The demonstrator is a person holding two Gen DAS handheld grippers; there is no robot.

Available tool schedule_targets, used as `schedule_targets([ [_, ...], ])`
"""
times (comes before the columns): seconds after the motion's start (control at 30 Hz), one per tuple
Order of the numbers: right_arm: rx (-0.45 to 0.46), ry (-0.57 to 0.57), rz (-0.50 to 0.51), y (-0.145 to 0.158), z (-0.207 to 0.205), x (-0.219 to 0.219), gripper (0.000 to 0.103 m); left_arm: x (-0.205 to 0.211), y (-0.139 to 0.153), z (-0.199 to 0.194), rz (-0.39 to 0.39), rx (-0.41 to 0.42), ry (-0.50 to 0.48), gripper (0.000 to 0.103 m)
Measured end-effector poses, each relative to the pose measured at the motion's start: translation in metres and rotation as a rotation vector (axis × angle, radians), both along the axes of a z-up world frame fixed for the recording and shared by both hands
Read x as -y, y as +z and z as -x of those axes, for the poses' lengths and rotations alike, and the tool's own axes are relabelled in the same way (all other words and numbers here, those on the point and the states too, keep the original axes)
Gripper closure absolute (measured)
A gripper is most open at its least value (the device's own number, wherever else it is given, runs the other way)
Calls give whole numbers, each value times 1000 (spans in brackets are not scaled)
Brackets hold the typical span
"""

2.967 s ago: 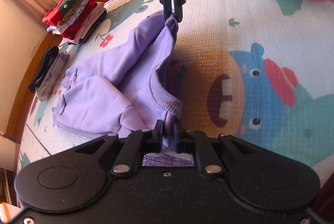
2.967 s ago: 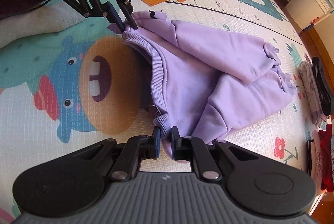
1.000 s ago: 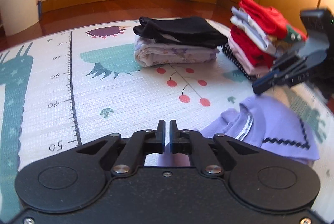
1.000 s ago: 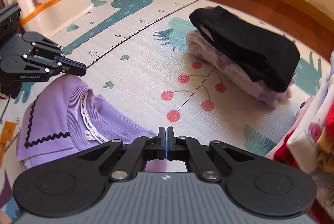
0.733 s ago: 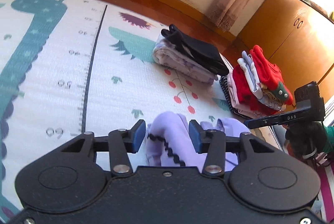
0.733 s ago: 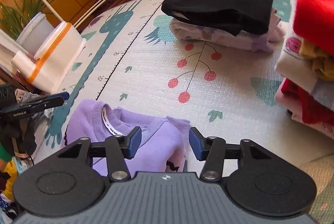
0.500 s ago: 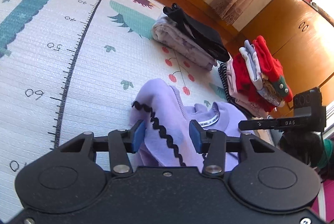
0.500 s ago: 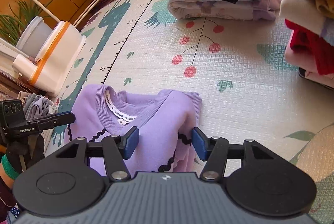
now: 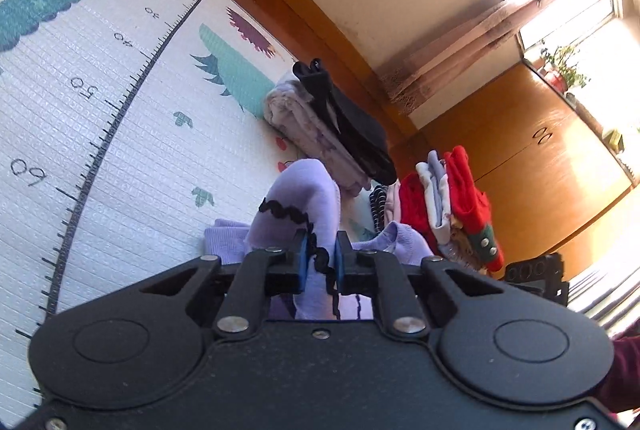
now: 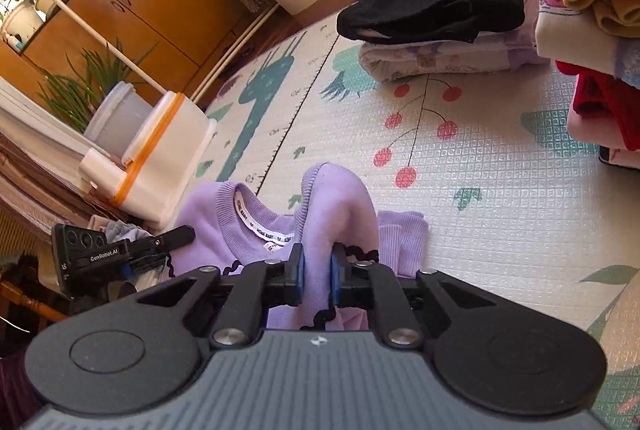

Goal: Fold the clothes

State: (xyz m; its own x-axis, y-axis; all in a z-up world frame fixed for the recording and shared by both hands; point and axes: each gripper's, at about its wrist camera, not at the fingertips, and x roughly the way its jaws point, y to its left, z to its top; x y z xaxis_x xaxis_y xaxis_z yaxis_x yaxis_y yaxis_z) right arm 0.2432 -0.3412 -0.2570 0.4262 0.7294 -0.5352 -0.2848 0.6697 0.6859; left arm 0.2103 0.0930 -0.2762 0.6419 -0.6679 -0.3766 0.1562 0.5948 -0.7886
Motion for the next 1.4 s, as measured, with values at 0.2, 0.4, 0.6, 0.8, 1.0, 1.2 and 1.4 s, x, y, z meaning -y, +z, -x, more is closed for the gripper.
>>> schedule_targets([
  [0.2, -92, -89, -111, -30, -15, 11, 88, -2, -26, -8, 46, -55, 39, 93],
  [0.4, -116, -117, -112, -49, -18, 3, 88, -7, -42, -12, -34, -139, 59, 91],
  [0.6, -111, -124, -38, -44, -16, 0, 79, -1, -15, -3, -241, -52, 55, 78],
  [0.8, 140, 89, 211, 18, 18, -19, 69, 12, 20, 59, -423, 122, -13, 77],
  [1.0, 544, 427, 555, 30, 93, -77, 69, 68, 21, 87, -538, 240, -212, 77],
  [1.2, 495, 368, 572, -6, 99, -79, 68, 106, -17, 75, -667, 272, -338, 75],
  [1.4, 411, 320, 535, -26, 87, -69, 69, 105, -7, 78, -701, 314, -358, 75],
])
